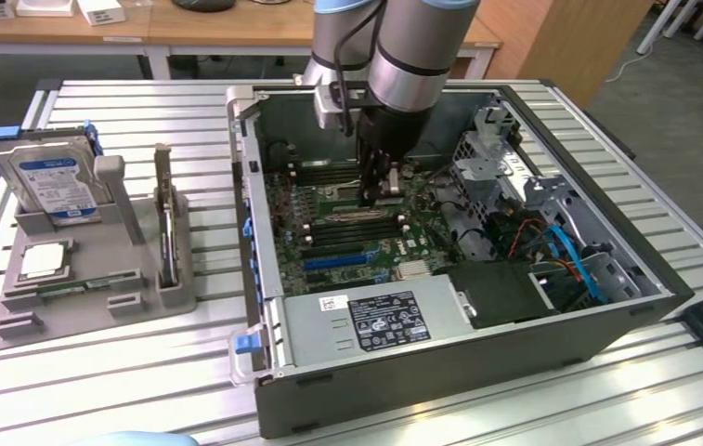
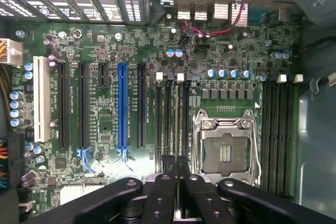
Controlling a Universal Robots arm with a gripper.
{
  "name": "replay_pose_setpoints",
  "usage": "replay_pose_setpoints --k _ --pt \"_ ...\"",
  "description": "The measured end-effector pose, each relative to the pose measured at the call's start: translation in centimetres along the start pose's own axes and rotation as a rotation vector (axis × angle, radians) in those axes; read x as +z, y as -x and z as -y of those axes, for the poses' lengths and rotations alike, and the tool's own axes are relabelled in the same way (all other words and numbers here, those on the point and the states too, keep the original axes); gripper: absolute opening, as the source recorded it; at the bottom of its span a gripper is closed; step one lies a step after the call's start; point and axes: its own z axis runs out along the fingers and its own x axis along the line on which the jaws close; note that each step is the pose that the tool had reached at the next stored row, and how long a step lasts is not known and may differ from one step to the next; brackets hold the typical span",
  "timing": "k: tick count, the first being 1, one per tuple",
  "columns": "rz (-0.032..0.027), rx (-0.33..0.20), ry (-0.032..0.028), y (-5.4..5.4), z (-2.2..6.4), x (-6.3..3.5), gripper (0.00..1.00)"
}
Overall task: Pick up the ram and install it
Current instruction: 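Insert the ram into the slot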
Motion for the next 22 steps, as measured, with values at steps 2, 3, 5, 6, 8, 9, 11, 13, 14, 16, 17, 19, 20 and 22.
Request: replay_pose_setpoints --k 2,3,5,6,8,9,11,13,14,16,17,19,20,22 --pt "-0.0006 0.0 -0.0001 -0.02 0.01 0.25 0.12" --pt "-0.0027 0.0 -0.0001 -0.02 0.01 0.28 0.12" --pt "-0.0119 0.001 -0.0001 -0.02 0.0 0.28 0.12" --pt "-0.0181 0.001 -0.0002 -0.02 0.0 0.28 0.12" --pt "-0.0294 0.001 -0.0003 -0.02 0.01 0.3 0.12" --pt "-0.0335 0.001 -0.0004 -0.02 0.02 0.31 0.12" --pt "-0.035 0.001 -0.0003 -0.03 0.02 0.3 0.12" --pt "-0.0352 0.001 -0.0002 -0.02 0.01 0.3 0.12" --pt "-0.035 0.001 -0.0003 -0.02 0.01 0.36 0.12" --pt "-0.035 0.001 -0.0003 -0.04 0.02 0.54 0.12" --pt "-0.035 0.001 -0.0003 -0.05 0.02 0.65 0.12" --pt "-0.0349 0.001 -0.0004 -0.06 0.01 0.78 0.12" --pt "-0.035 0.002 -0.0003 -0.06 -0.02 0.82 0.12" --pt "-0.035 0.002 -0.0004 -0.06 -0.08 0.93 0.12"
